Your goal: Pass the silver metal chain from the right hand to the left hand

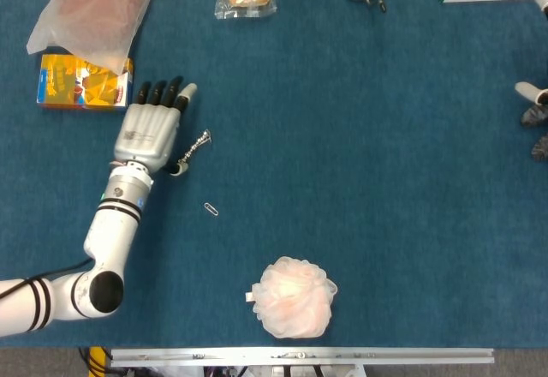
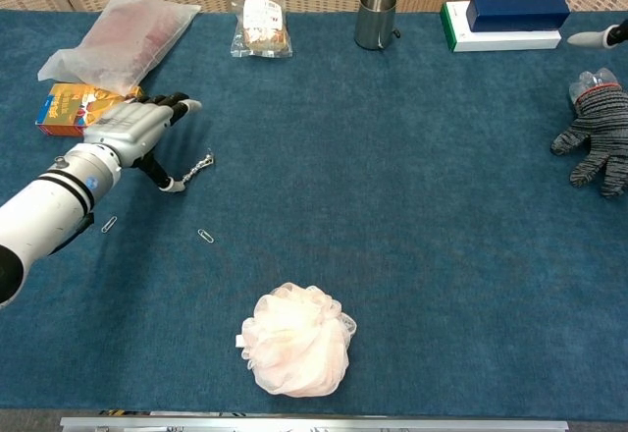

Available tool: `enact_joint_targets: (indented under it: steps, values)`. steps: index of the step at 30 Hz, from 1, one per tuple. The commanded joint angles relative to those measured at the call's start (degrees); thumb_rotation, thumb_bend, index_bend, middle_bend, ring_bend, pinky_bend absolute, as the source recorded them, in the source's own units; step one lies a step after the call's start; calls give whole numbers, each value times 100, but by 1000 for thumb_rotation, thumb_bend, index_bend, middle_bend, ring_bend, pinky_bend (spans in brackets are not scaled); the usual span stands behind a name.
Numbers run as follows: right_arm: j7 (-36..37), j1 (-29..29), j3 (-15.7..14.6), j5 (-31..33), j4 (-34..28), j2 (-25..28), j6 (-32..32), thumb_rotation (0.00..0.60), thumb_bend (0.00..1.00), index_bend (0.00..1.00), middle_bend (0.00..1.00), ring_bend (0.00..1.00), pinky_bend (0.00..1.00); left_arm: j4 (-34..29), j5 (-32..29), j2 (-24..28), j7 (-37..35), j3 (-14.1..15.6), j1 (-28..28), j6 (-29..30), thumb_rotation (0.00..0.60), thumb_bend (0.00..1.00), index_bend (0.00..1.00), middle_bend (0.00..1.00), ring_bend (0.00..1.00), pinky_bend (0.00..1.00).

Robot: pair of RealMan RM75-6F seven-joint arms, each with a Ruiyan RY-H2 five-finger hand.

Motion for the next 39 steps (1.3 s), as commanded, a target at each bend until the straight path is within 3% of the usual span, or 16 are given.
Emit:
enact_joint_targets:
  steps: [1, 14, 39]
  values:
    - [-6, -3, -3, -6, -4, -5, -1, 600, 0, 81, 25, 0, 35, 49, 2, 22, 61, 26, 21, 58, 600, 19, 0, 0, 0, 2]
    - [-40, -6, 18, -11, -61, 3, 0, 600, 0, 81, 25, 0, 35, -134, 165, 98, -60, 56, 106, 79, 600, 19, 0, 0, 0, 2]
    - [-4, -23, 19, -6, -49, -9, -19, 600, 0, 81, 25, 0, 35, 443, 128, -24, -131, -212, -20, -6, 600, 20, 0, 0, 0, 2]
